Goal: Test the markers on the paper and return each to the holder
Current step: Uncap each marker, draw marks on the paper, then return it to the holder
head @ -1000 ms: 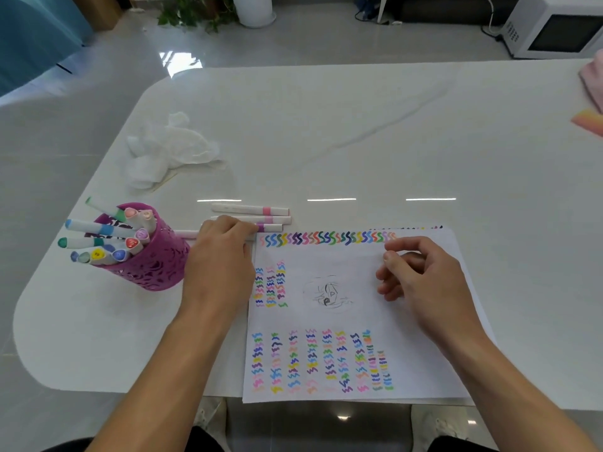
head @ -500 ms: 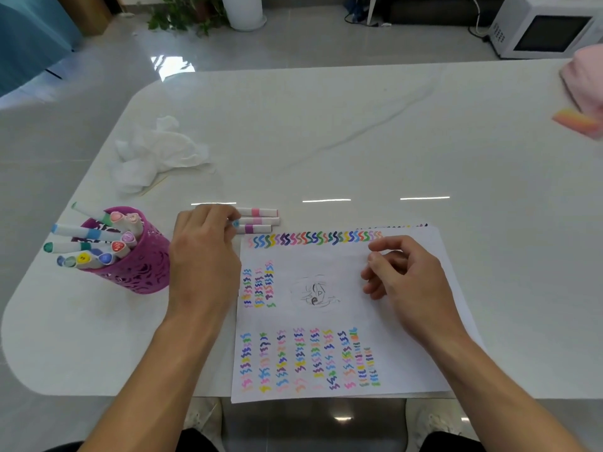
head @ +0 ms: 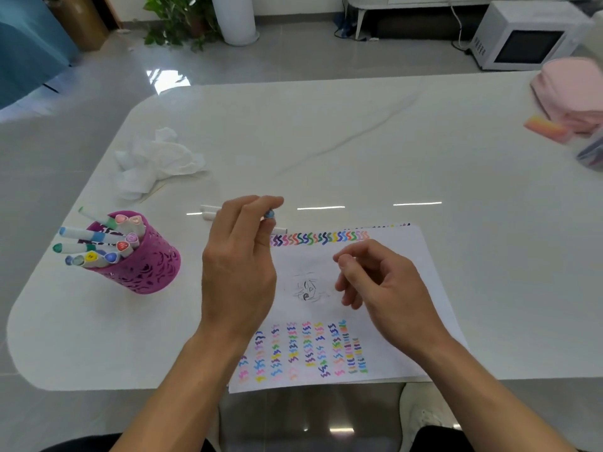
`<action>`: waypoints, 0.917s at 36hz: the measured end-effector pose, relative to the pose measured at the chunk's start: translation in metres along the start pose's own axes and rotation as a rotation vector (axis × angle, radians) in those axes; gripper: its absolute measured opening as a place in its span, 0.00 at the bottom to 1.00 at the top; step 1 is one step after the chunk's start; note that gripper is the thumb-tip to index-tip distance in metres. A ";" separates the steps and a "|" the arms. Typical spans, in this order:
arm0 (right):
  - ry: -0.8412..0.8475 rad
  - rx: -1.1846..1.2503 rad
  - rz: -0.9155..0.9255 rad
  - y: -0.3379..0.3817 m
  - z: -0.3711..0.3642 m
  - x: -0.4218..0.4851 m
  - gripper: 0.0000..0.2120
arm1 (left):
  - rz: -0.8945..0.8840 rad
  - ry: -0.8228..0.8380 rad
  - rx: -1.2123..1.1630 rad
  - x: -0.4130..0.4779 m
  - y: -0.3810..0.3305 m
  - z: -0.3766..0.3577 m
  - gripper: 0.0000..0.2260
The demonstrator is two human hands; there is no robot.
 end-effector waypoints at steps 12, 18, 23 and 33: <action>0.143 0.008 -0.121 -0.001 0.004 -0.002 0.22 | 0.657 0.077 -0.745 -0.029 -0.027 -0.031 0.07; 0.025 0.119 -0.145 -0.005 0.008 0.001 0.17 | 0.816 0.054 -0.921 -0.037 -0.029 -0.044 0.07; -0.051 0.351 -0.240 -0.006 0.014 0.004 0.17 | 0.868 0.131 -0.989 -0.036 -0.027 -0.049 0.08; 0.051 0.476 -0.216 -0.002 0.012 0.010 0.12 | 0.415 0.464 -0.441 -0.033 -0.019 -0.047 0.08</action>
Point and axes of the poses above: each hand's wrist, its own x-axis towards the middle knuckle, its own z-axis out of the back of the hand, y = z × x, the point moved 1 cm from there along x, towards the middle knuckle, and after that the axes turned 12 degrees about -z, right-handed, at the moved point
